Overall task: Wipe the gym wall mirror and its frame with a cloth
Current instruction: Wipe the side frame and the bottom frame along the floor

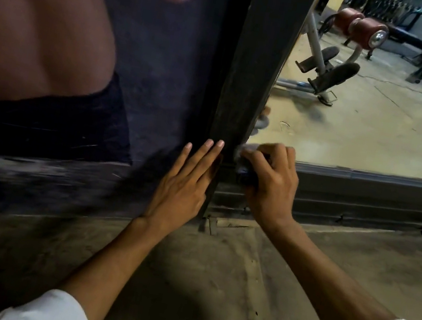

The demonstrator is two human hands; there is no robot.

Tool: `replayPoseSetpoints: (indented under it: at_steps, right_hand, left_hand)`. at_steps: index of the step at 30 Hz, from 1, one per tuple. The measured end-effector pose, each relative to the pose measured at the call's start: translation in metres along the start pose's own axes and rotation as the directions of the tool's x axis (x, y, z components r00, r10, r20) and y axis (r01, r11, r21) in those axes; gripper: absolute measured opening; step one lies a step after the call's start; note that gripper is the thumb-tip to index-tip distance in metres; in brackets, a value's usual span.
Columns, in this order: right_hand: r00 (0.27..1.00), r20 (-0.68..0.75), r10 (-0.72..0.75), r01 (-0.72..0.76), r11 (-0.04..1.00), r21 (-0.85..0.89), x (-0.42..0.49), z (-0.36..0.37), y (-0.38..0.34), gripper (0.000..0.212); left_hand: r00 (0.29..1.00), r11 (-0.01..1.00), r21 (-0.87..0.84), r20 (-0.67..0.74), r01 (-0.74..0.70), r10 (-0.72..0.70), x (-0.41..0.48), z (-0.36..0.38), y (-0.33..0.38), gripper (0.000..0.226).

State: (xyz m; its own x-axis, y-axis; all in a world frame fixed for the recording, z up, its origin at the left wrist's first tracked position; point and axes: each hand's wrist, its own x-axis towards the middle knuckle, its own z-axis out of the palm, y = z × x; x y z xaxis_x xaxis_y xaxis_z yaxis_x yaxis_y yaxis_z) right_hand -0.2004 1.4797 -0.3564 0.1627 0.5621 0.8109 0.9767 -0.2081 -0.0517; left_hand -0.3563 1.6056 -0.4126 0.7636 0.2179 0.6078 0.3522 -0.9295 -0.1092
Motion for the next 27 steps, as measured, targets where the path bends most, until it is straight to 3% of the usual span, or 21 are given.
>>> replayPoseSetpoints:
  at_steps: [2,6,9,13,16,19,22,24,26,27]
  right_hand:
    - [0.997,0.063,-0.040,0.042,0.998,-0.039,0.001,0.007,-0.006,0.033]
    - [0.934,0.349,-0.072,0.114,0.988,-0.100,-0.033,0.017,0.006,0.072]
    - [0.904,0.427,-0.036,0.089,0.990,-0.107,-0.042,0.013,0.004,0.091]
    - [0.934,0.352,0.054,-0.018,0.994,-0.104,-0.038,0.016,-0.014,0.071]
    - [0.957,0.275,0.091,-0.080,0.995,-0.052,-0.033,0.021,-0.017,0.063]
    - [0.960,0.281,0.013,0.010,0.997,-0.079,-0.025,0.021,-0.006,0.058]
    - [0.934,0.355,-0.039,0.092,0.987,-0.133,-0.021,0.014,0.012,0.055]
    - [0.947,0.274,0.169,-0.127,0.978,-0.164,-0.024,0.005,0.028,0.053]
    - [0.850,0.138,0.508,-0.495,0.861,-0.118,-0.026,-0.004,0.044,0.051]
    - [0.785,0.106,0.610,-0.606,0.792,-0.068,-0.025,-0.005,0.047,0.050]
  left_hand:
    - [1.000,1.000,-0.013,0.007,0.008,-0.008,0.001,0.000,0.000,0.079]
    - [0.999,1.000,0.019,0.050,0.013,-0.014,-0.001,0.005,-0.001,0.087]
    - [0.999,1.000,0.018,0.044,0.006,-0.007,-0.001,0.006,-0.002,0.089]
    - [1.000,1.000,0.029,-0.007,-0.005,0.006,0.003,0.003,0.000,0.085]
    - [0.981,0.968,0.186,-0.066,-0.166,0.181,0.019,-0.004,-0.006,0.077]
    - [0.924,0.857,0.379,-0.008,-0.350,0.382,0.045,-0.011,-0.027,0.072]
    - [0.873,0.736,0.494,0.111,-0.463,0.474,0.062,-0.016,-0.043,0.086]
    - [0.856,0.711,0.494,0.158,-0.500,0.491,0.063,-0.017,-0.045,0.089]
    - [0.850,0.704,0.492,0.175,-0.512,0.496,0.063,-0.015,-0.045,0.089]
    - [0.853,0.708,0.492,0.171,-0.507,0.493,0.063,-0.014,-0.045,0.091]
